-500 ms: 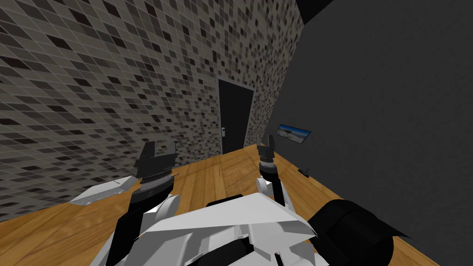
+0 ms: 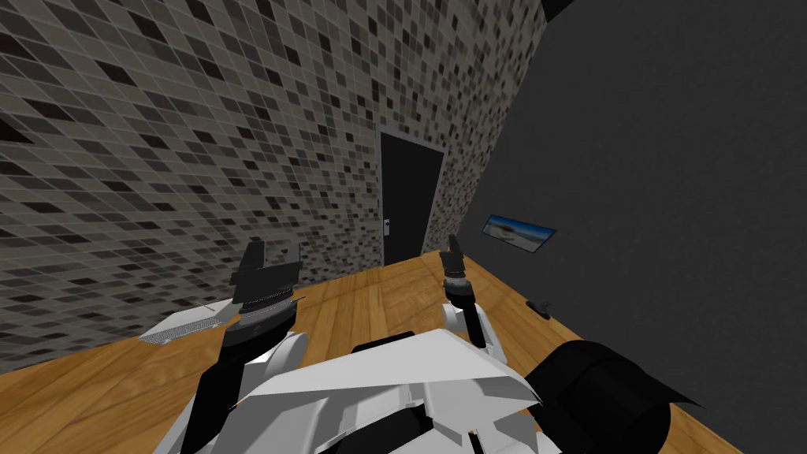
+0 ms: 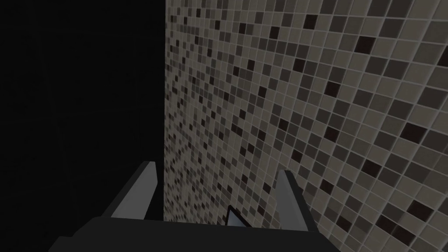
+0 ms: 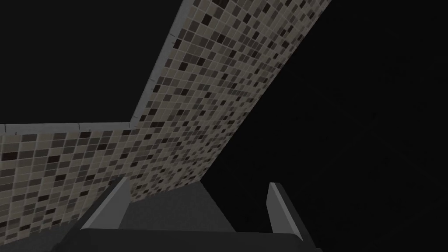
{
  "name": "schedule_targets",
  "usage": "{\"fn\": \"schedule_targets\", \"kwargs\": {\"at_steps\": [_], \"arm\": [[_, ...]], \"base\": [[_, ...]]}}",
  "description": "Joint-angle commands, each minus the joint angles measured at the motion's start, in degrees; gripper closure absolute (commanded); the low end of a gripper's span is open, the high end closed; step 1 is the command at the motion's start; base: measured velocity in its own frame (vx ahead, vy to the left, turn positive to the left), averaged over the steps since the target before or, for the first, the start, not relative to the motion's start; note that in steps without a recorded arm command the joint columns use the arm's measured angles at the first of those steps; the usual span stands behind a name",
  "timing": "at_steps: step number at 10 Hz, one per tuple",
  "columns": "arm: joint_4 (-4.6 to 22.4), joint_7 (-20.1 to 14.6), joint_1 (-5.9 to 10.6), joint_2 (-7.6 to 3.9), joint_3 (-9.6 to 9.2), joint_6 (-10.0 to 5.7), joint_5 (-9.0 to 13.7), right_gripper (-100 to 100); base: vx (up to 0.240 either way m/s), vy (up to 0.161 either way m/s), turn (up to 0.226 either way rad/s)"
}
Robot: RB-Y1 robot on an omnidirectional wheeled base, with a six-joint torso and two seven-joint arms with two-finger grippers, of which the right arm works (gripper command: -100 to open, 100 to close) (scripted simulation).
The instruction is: Pull the door open
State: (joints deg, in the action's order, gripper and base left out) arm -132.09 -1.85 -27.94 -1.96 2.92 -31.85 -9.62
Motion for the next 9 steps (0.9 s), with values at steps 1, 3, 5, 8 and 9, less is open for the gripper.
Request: {"fn": "schedule_targets", "kwargs": {"at_steps": [1,3,5,8,9], "arm": [[2.1,1.1,0.62,-0.63,1.89,-0.69,-2.1,-100],[4.0,2.1,1.01,-1.2,3.69,-1.33,-4.1,-100],[6.2,3.3,1.46,-1.68,5.75,-2.08,-6.5,-100],[9.3,4.9,2.08,-2.26,8.63,-3.11,-9.8,-100],[10.1,5.4,2.24,-2.38,9.39,-3.38,-10.7,-100]], "base": [[0.198,0.07,0.11],[0.151,0.055,0.079],[0.127,0.045,0.097],[0.148,0.047,0.098],[0.13,0.035,0.066]]}}
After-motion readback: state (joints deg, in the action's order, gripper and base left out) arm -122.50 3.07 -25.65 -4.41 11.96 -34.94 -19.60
